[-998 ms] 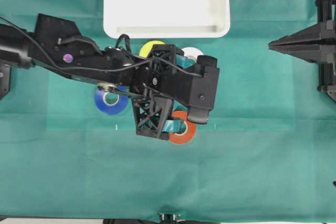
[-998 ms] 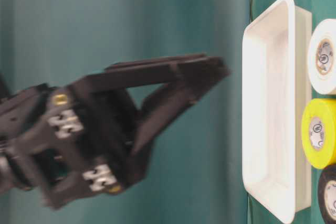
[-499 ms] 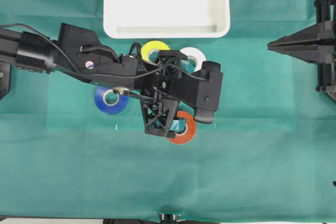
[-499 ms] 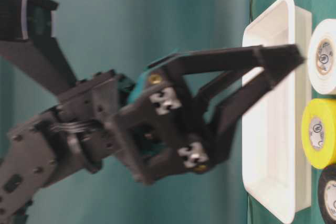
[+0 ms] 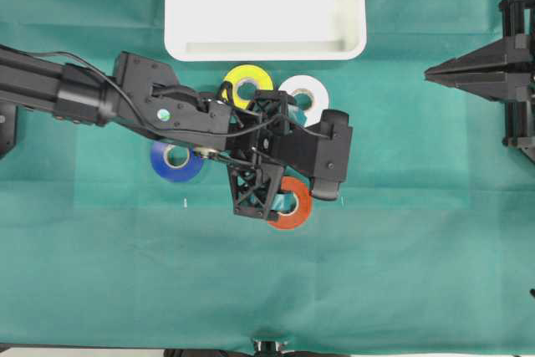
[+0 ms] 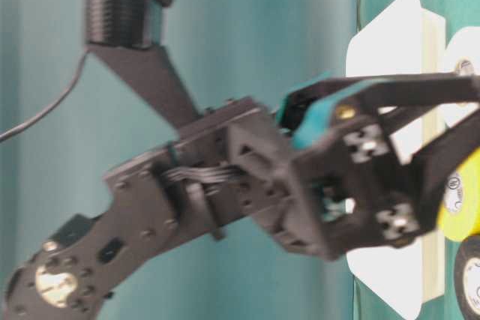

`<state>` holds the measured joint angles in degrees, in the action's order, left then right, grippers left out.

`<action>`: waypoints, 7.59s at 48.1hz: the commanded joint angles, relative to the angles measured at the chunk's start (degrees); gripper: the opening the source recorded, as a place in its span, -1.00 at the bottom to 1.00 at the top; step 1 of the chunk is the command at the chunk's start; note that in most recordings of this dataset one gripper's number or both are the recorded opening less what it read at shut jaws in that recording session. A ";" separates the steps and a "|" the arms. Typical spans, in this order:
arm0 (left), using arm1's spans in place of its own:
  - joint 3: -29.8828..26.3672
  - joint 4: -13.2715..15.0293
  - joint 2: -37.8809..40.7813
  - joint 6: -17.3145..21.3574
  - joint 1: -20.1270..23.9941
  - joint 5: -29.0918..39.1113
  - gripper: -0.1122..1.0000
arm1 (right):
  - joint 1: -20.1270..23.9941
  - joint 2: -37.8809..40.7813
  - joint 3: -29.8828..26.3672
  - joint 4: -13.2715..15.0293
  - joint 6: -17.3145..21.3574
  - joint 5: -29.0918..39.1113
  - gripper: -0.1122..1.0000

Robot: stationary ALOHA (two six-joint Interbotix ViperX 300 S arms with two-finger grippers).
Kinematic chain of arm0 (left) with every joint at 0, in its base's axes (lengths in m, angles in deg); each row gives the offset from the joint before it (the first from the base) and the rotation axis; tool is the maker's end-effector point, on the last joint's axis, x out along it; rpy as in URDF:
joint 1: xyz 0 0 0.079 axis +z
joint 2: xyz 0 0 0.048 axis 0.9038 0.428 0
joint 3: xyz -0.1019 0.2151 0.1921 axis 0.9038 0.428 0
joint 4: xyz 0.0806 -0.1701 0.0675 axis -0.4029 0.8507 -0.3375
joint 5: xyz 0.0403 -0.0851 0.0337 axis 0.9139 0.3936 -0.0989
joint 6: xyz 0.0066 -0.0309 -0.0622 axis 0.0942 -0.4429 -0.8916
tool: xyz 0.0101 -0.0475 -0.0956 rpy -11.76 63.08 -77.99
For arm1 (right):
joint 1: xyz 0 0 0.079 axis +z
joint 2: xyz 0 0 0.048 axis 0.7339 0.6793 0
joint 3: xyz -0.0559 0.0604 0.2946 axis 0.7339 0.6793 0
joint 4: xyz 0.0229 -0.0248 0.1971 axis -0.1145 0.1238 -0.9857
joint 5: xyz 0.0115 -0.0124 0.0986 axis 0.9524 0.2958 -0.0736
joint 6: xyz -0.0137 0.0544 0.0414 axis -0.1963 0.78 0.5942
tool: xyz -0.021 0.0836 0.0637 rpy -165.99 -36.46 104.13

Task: Pick up the tape from a random location and place it into the white case.
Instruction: 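Lower the open left gripper over the orange-red tape roll, then close the left gripper fingers inside the orange-red roll's core, then lift the orange-red roll upward with the left gripper, then carry the orange-red roll with the left gripper over the white tray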

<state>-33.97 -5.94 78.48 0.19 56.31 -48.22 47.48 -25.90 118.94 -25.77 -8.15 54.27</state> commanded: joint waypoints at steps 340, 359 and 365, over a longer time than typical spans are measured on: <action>-14.41 -0.26 -19.07 2.11 20.04 24.17 -0.37 | 0.09 0.88 -1.41 0.26 0.09 2.11 -0.80; -14.41 -0.26 -19.07 2.11 20.21 24.35 -0.37 | 0.09 0.88 -1.41 0.26 0.00 2.11 -0.80; -14.41 -0.26 -19.07 2.11 20.21 24.43 -0.37 | 0.09 0.88 -1.41 0.18 0.00 2.11 -0.80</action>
<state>-48.30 -6.12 61.78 2.30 76.43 -23.70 47.48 -25.29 118.94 -25.60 -8.15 56.55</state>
